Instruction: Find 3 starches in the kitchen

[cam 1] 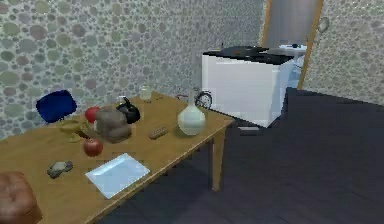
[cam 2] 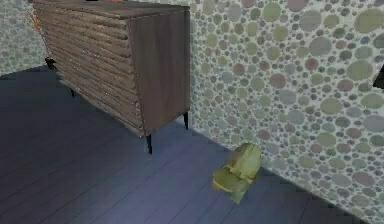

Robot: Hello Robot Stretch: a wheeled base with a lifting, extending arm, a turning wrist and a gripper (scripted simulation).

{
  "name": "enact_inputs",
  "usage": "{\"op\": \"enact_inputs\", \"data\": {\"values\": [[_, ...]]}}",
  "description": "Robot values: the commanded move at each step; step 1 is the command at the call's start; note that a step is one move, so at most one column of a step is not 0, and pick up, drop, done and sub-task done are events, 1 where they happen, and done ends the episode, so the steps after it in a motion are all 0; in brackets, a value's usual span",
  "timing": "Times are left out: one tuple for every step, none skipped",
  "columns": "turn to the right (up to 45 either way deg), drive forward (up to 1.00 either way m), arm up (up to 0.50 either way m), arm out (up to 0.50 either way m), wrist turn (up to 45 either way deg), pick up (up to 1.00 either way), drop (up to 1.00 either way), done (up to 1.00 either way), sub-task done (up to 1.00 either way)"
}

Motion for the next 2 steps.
{"op": "enact_inputs", "data": {"values": [[-21.0, 0.00, 0.00, 0.00, 0.0, 0.00, 0.00, 0.00, 0.00], [0.0, 0.00, 0.00, 0.00, 0.0, 0.00, 0.00, 0.00, 1.00]]}}
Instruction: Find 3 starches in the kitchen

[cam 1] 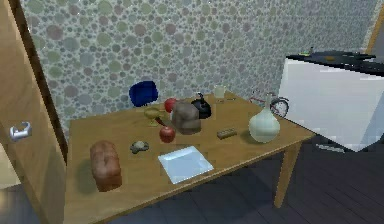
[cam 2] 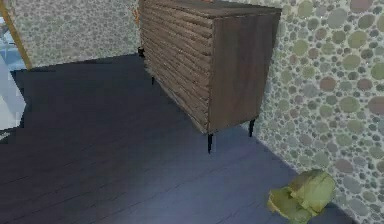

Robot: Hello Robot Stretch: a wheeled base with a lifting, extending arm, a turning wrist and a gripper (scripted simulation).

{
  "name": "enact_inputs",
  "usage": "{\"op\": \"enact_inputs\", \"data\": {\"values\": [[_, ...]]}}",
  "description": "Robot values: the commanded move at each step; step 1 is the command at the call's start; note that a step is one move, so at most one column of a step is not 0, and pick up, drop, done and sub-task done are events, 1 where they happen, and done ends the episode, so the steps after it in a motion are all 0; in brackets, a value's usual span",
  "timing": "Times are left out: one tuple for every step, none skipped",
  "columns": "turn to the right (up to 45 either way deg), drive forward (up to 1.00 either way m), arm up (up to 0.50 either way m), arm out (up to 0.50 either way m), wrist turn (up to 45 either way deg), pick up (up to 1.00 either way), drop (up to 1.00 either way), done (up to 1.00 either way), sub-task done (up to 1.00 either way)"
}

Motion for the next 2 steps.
{"op": "enact_inputs", "data": {"values": [[45.0, 0.00, 0.00, 0.00, 0.0, 0.00, 0.00, 0.00, 0.00], [27.0, 0.00, 0.00, 0.00, 0.0, 0.00, 0.00, 0.00, 0.00]]}}
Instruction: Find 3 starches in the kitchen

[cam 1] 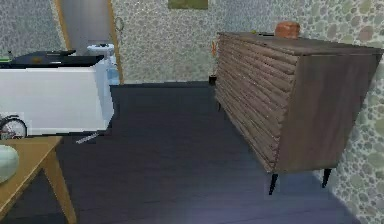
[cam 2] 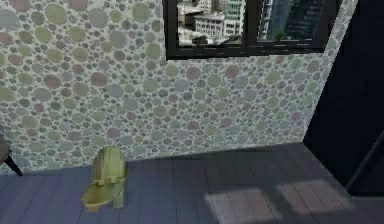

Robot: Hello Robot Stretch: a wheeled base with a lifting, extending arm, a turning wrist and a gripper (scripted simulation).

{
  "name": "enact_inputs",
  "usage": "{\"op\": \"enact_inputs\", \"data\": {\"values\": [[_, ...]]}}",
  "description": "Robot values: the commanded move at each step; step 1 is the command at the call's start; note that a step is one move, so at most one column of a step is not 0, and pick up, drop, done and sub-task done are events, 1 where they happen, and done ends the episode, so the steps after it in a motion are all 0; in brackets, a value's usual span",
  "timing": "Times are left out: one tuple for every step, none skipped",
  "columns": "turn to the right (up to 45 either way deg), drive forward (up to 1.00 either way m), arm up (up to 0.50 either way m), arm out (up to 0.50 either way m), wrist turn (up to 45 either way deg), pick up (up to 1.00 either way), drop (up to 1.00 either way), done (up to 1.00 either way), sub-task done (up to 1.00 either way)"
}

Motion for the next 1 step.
{"op": "enact_inputs", "data": {"values": [[0.0, 1.00, 0.00, 0.00, 0.0, 0.00, 0.00, 0.00, 0.00]]}}
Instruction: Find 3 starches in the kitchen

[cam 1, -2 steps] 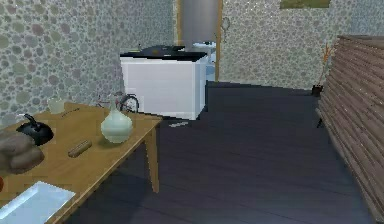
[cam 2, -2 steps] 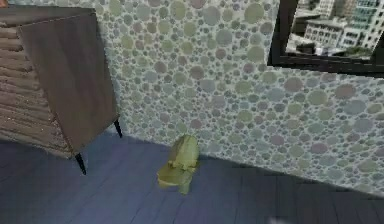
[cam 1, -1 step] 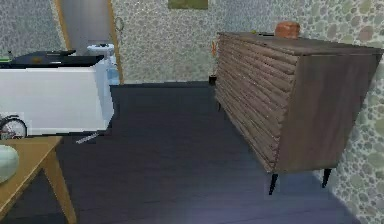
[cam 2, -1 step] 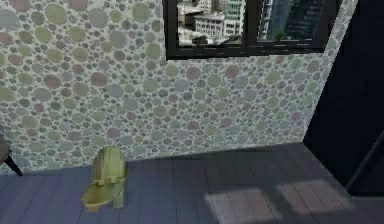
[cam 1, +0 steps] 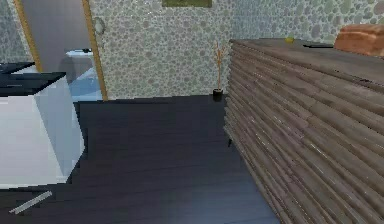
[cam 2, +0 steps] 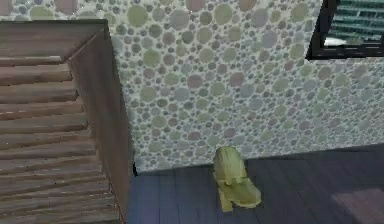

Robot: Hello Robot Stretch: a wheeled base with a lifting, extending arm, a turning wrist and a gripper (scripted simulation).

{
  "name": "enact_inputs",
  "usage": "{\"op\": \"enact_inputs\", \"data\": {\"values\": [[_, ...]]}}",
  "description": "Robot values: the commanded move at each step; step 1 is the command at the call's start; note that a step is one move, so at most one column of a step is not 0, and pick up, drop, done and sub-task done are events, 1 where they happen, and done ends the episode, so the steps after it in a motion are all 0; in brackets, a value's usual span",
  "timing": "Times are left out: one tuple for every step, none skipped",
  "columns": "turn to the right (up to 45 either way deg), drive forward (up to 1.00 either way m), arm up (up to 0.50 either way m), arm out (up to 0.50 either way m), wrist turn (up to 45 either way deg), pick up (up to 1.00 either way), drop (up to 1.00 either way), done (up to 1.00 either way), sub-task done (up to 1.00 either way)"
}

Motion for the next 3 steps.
{"op": "enact_inputs", "data": {"values": [[0.0, 0.50, 0.00, 0.00, 0.0, 0.00, 0.00, 0.00, 0.00], [45.0, 0.00, 0.00, 0.00, 0.0, 0.00, 0.00, 0.00, 0.00], [0.0, 0.00, 0.00, 0.00, 0.0, 0.00, 0.00, 1.00, 0.00]]}}
